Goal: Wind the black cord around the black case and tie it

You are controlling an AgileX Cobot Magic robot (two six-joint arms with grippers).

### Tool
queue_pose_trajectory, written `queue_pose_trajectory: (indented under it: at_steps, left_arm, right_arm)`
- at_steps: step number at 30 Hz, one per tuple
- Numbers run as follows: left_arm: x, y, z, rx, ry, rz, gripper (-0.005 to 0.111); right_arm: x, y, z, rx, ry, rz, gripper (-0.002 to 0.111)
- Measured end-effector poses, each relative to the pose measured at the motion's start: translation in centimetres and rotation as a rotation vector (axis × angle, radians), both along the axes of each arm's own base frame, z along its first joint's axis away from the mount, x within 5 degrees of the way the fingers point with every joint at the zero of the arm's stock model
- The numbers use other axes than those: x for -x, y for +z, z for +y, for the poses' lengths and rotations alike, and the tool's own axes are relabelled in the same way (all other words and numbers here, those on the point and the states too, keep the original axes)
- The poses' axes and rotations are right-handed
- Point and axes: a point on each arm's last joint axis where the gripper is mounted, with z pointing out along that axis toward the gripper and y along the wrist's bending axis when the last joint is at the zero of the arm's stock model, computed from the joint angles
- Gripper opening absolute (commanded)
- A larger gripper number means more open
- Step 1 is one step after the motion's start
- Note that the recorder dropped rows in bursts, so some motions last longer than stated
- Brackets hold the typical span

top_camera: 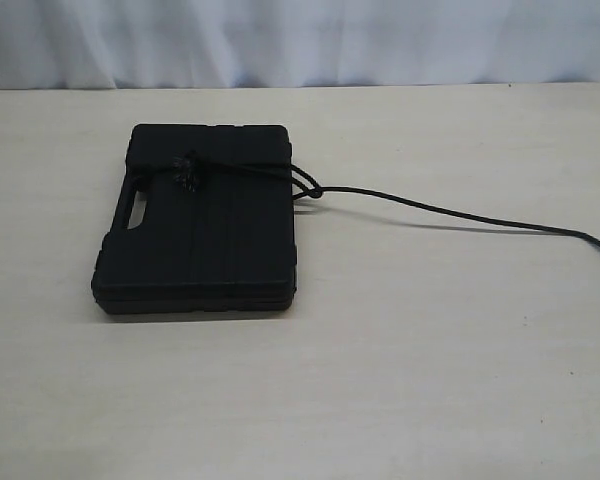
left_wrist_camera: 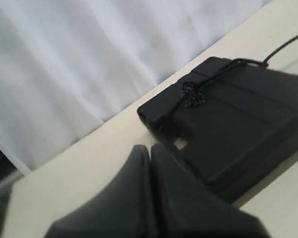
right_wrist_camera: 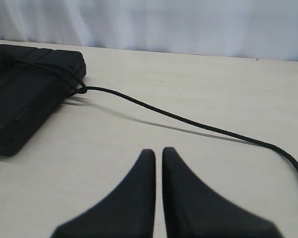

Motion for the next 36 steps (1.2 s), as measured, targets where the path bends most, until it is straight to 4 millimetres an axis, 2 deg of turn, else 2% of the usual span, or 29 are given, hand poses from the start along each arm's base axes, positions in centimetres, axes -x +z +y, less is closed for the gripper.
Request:
queue_pose_trajectory:
  at_steps: [1, 2, 4, 7, 12, 21, 36]
  left_arm:
    - [0.0, 0.01, -0.04, 0.065, 0.005, 0.01, 0.0]
    - [0.01, -0.02, -0.06, 0.233, 0.026, 0.039, 0.0]
    - [0.03, -0.14, -0.05, 0.456, 0.064, 0.087, 0.0]
    - [0.02, -0.22, 0.11, 0.547, 0.096, 0.105, 0.0]
    - [0.05, -0.42, 0.14, 0.547, 0.107, 0.126, 0.0]
    - [0.1, -0.67, 0.15, 0.367, 0.083, 0.129, 0.0]
    - [0.1, -0.68, 0.15, 0.36, 0.082, 0.129, 0.0]
  right_arm:
    - [0.0, 0.0, 0.0, 0.0, 0.0, 0.0, 0.004]
    - [0.0, 0.0, 0.0, 0.0, 0.0, 0.0, 0.004]
    - [0.0, 0.0, 0.0, 0.0, 0.0, 0.0, 0.004]
    - [0.0, 0.0, 0.0, 0.0, 0.0, 0.0, 0.004]
    - [0.0, 0.0, 0.0, 0.0, 0.0, 0.0, 0.004]
    - [0.0, 0.0, 0.0, 0.0, 0.0, 0.0, 0.004]
    - [0.0, 0.0, 0.0, 0.0, 0.0, 0.0, 0.004]
